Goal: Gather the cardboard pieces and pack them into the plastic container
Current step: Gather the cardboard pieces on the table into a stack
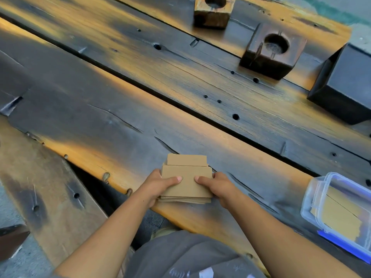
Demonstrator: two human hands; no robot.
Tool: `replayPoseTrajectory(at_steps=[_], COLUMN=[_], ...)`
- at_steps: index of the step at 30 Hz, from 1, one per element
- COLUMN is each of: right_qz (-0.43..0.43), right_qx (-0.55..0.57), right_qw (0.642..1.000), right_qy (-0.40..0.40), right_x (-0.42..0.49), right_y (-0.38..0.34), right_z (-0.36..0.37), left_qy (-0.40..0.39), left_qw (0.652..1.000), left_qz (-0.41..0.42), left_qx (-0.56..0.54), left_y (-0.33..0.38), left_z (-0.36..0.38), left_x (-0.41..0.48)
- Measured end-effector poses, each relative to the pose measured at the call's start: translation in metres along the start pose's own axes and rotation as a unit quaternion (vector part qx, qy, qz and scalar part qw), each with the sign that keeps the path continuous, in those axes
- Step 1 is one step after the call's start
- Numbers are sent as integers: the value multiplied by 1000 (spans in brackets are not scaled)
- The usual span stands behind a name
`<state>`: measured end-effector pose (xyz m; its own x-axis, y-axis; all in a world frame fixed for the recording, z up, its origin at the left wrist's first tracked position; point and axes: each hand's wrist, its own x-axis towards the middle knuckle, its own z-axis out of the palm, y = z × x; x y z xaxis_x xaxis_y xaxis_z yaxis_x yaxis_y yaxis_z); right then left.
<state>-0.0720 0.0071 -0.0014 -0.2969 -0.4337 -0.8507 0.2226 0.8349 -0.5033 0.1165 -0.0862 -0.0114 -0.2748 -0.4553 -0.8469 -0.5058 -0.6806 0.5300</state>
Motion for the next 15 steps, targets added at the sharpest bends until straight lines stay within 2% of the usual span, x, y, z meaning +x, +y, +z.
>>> replayPoseTrajectory(at_steps=[3,7,15], right_qz=[-19,-43,-127], right_qx=[33,68,176], right_qw=[999,995,970], right_qy=[3,59,113], right_x=[-11,-29,-73], right_y=[11,24,57], right_z=[-26,-71,-213], left_qy=[-16,-51,-90], left_qw=[999,995,980], left_qz=[31,72,141], left_qx=[-4,39,110], left_y=[10,37,88], left_z=[24,73,221], left_x=[-7,-20,-53])
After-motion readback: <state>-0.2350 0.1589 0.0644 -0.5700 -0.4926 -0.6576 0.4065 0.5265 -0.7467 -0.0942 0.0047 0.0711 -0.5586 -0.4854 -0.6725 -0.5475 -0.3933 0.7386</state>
